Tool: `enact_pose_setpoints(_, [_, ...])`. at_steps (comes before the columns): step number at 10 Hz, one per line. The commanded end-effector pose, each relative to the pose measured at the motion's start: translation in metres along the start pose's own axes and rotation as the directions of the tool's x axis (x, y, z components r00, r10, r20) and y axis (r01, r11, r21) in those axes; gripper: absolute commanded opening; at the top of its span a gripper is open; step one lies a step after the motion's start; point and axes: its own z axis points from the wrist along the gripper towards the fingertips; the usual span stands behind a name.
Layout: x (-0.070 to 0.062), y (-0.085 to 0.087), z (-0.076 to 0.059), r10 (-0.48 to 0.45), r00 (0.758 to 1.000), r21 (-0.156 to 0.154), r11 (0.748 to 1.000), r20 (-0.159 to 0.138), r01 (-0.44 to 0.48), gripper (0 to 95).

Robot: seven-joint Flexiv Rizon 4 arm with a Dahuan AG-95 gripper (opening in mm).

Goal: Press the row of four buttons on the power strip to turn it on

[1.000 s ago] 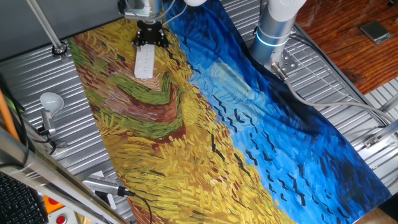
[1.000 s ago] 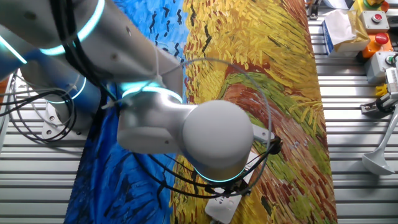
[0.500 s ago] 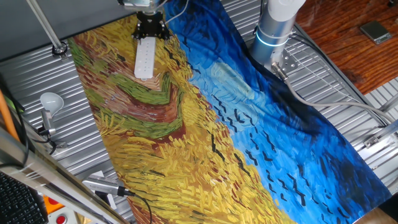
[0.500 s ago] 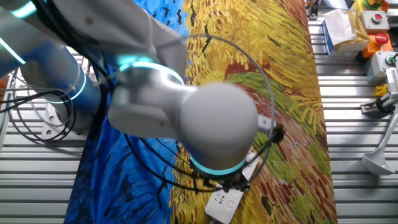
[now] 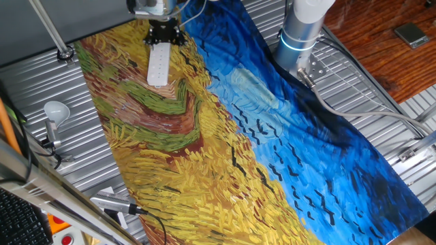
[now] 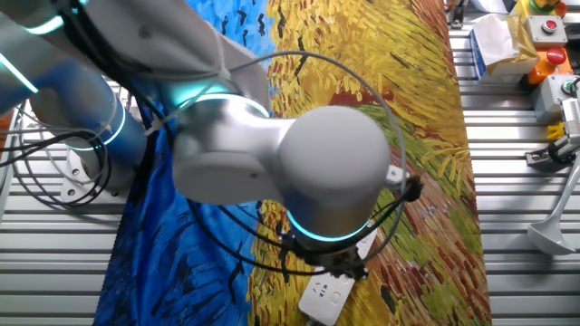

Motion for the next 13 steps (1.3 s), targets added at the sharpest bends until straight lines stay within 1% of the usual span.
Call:
enact_pose_setpoints(1, [-0.024,-0.007,0.011,0.027,1.000,-0.005,1.000,0.014,-0.026,95.0])
enact_pose_setpoints(2, [-0.037,-0.012,0.014,0.024,1.000,-0.004,1.000,0.010,-0.024,95.0])
enact_pose_setpoints(3, [-0.042,-0.013,0.018,0.026,1.000,-0.003,1.000,0.009,-0.026,76.0])
enact_pose_setpoints(6, [-0.055,-0.013,0.034,0.040,0.999,0.003,0.999,0.023,-0.040,76.0])
enact_pose_setpoints(7, [-0.054,-0.013,0.036,0.037,0.999,0.003,0.999,0.025,-0.037,76.0])
enact_pose_setpoints(13, [-0.052,-0.013,0.033,0.034,0.999,0.000,0.999,0.027,-0.034,76.0])
